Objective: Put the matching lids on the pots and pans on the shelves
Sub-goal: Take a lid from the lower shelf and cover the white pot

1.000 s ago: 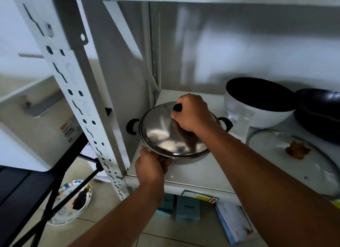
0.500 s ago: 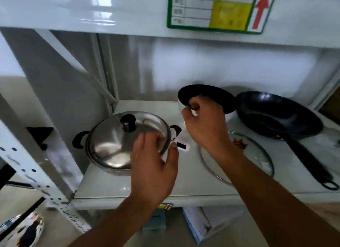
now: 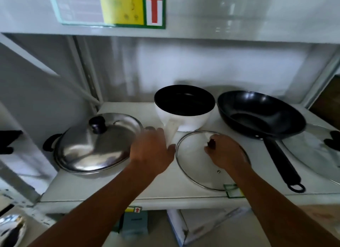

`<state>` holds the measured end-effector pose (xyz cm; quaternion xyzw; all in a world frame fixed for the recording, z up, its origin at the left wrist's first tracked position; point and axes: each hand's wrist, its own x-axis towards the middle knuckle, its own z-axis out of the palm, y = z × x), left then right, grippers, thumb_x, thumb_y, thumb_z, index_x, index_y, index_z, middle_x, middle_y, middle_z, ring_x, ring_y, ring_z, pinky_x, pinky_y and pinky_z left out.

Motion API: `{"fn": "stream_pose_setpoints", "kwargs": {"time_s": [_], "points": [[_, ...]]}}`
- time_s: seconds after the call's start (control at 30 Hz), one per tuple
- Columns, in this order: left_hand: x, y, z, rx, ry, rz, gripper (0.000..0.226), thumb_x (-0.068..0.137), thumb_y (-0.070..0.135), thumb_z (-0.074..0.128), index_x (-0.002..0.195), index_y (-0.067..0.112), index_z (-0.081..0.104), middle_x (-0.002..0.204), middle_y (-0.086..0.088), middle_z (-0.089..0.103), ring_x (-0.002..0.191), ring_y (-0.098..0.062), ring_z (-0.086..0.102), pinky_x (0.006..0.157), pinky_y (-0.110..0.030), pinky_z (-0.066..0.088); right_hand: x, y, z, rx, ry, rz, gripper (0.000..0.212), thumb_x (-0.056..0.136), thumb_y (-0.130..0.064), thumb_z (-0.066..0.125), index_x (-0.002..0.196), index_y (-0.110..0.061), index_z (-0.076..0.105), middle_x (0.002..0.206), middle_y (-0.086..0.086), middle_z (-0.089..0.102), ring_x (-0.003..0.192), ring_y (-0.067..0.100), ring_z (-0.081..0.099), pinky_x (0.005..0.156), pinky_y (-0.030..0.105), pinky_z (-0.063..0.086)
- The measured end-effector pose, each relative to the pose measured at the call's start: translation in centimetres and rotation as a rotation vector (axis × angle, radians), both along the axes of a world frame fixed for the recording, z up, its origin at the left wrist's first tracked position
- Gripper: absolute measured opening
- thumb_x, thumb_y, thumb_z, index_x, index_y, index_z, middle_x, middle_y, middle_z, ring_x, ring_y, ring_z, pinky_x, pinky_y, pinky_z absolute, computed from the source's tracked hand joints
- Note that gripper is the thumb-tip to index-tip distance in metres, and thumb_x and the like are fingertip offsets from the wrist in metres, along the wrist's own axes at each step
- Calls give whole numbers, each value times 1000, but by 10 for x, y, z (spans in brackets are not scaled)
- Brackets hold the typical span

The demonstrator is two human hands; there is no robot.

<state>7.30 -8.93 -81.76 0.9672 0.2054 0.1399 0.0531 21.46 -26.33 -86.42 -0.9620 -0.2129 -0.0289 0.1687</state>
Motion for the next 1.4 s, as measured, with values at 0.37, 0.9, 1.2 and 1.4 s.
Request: {"fn": "stream_pose_setpoints", "kwargs": {"time_s": [0.37, 0.9, 1.2, 1.4], "points": [[-17, -3, -3, -15, -27, -25, 47, 83, 62, 47, 111, 25, 48, 98, 0, 69, 80, -21, 68, 68, -32, 55, -77, -29, 39, 257, -134, -6, 22, 84, -41, 55, 75, -21, 51, 72, -6, 47, 65, 12, 49, 65, 28, 41], [-95, -24, -7, 16, -66, -72, 60, 69, 63, 53, 114, 24, 63, 80, 5, 74, 68, -18, 70, 59, -32, 56, -57, 12, 135, 458, -236, -28, 25, 78, -36, 68, 92, -15, 65, 86, 1, 69, 81, 21, 64, 66, 28, 46], [-74, -57, 6, -214, -157, -35, 75, 81, 74, 39, 143, 37, 21, 118, 10, 56, 106, -15, 59, 85, -29, 45, 18, 58, 123, 252, -127, 161, 23, 81, -32, 71, 95, -14, 67, 100, 6, 70, 97, 29, 63, 80, 34, 50], [-58, -55, -4, -192, -45, -28, 66, 89, 62, 37, 146, 32, 19, 116, 4, 59, 101, -17, 61, 84, -31, 49, 28, 68, 101, 241, -134, 186, 20, 83, -30, 68, 95, -15, 65, 102, 8, 69, 100, 31, 61, 81, 34, 48]]}}
